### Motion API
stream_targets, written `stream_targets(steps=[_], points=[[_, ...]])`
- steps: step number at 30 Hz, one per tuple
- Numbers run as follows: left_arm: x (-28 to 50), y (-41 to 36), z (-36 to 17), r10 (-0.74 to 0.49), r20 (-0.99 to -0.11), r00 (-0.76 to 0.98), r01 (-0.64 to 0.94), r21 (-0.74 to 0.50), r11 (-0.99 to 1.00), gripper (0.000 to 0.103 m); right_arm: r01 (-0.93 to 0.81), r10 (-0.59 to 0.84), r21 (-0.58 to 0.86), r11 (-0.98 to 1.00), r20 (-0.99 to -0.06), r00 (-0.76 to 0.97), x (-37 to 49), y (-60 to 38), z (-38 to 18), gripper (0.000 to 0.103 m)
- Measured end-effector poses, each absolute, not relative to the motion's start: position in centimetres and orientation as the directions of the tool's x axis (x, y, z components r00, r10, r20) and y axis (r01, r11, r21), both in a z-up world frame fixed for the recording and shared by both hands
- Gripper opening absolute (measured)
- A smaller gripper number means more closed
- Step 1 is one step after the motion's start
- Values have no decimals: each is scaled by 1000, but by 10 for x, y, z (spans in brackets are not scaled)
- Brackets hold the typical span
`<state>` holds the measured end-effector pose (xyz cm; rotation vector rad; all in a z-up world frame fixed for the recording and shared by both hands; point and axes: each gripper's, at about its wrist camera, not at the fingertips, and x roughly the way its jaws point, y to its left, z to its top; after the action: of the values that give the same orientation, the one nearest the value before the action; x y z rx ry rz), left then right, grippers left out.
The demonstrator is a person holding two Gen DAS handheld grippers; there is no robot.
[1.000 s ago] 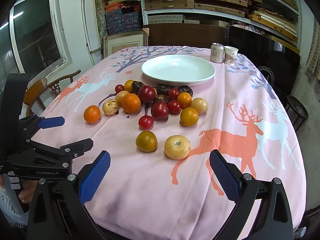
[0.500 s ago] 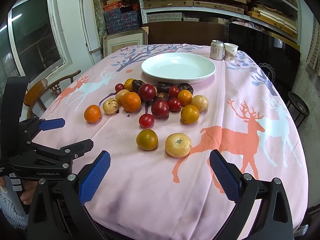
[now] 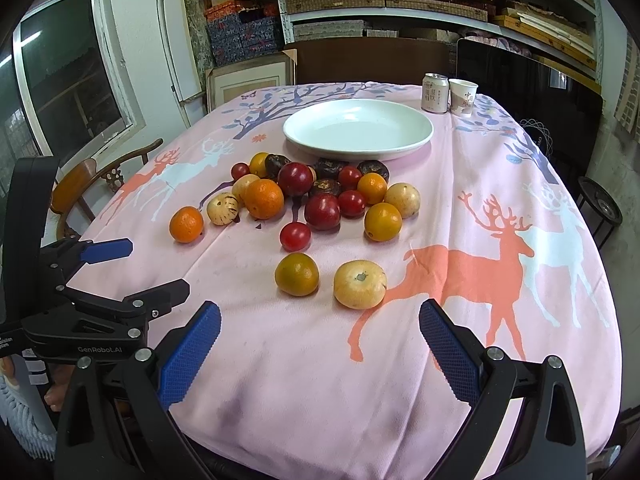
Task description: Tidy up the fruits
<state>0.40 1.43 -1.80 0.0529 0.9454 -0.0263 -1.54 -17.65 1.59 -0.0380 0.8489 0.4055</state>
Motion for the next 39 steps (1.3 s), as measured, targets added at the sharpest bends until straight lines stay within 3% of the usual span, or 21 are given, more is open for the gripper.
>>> stream_targets(steps=[39], points=[[5,14,-26,-24,-818,574,60,13,998,99,-338,341,167,926,-751,565,-9,-182,6,100]])
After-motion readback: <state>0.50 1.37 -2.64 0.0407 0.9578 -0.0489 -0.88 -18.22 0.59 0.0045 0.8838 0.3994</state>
